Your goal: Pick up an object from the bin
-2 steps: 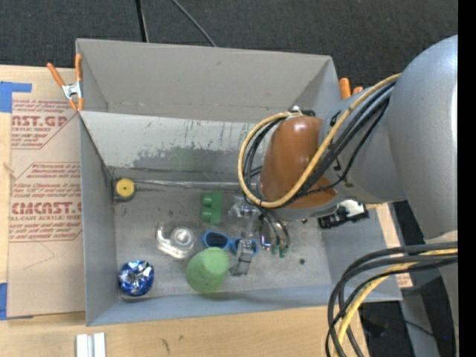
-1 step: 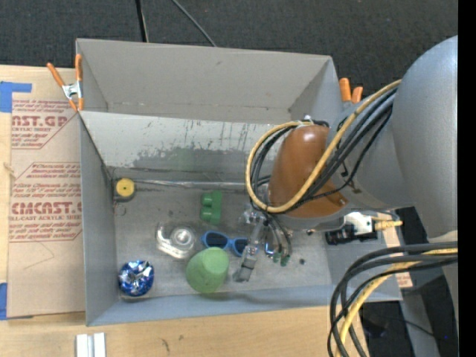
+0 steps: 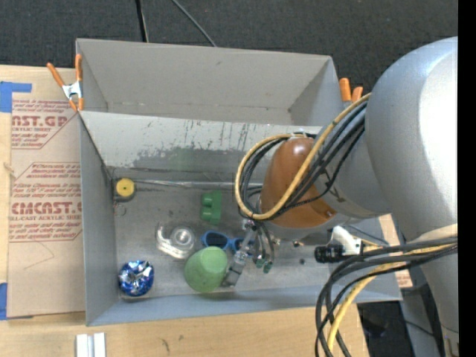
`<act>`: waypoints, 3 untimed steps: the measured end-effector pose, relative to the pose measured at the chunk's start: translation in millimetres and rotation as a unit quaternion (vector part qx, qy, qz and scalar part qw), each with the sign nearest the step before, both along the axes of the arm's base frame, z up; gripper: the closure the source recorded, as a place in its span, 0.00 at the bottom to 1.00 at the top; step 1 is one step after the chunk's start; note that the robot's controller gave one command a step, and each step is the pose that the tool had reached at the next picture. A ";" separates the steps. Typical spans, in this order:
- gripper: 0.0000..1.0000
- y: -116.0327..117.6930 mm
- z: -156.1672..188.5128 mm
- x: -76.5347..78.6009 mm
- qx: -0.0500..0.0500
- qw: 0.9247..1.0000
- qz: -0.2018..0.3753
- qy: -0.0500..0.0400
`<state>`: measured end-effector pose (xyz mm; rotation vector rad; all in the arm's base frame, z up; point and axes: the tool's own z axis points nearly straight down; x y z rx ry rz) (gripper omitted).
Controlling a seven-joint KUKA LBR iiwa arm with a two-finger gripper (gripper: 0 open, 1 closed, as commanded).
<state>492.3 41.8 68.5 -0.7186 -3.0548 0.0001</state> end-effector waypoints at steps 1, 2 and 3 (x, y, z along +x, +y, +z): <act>0.00 0.0 -0.7 -0.5 -0.001 1.000 0.000 -0.001; 1.00 0.3 -0.3 -0.2 0.000 1.000 0.000 -0.001; 1.00 0.5 7.9 -0.3 0.000 1.000 0.000 -0.002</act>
Offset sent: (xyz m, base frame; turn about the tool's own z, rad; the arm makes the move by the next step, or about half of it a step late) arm 0.0000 0.0000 0.0000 0.0000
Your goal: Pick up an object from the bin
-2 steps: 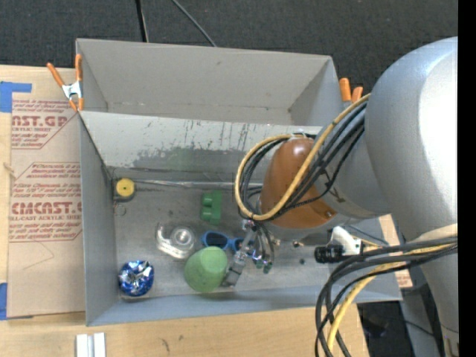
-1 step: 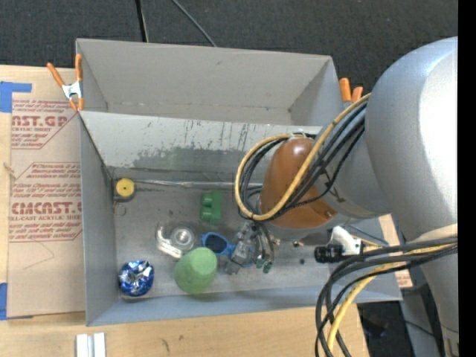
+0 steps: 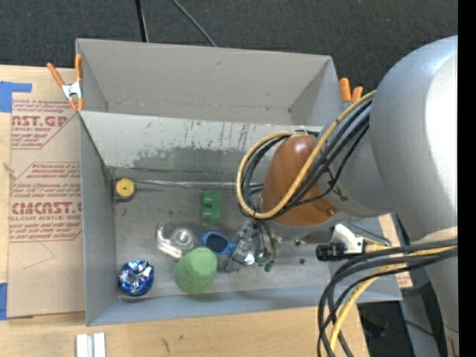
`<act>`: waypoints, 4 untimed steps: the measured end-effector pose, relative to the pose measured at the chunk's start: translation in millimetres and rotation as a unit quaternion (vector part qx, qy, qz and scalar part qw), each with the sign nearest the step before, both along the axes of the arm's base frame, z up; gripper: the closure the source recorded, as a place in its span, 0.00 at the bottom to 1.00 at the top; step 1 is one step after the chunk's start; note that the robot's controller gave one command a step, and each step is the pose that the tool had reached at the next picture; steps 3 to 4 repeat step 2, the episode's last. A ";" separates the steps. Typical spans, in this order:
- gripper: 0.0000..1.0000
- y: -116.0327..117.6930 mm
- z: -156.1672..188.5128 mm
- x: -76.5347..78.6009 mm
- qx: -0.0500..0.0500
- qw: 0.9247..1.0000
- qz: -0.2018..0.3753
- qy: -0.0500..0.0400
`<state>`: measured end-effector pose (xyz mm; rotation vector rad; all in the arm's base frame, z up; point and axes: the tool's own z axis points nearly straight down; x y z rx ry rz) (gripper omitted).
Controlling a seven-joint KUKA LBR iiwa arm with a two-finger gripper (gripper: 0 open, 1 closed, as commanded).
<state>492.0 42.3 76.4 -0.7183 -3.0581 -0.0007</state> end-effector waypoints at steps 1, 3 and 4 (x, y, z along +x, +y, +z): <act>1.00 0.4 75.8 1.7 0.000 1.000 0.001 -0.004; 1.00 1.1 87.8 2.1 0.000 1.000 0.001 -0.001; 1.00 1.1 87.8 2.1 0.000 1.000 0.001 -0.001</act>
Offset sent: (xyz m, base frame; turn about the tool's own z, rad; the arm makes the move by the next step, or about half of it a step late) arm 0.0000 -0.0001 0.0726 0.0000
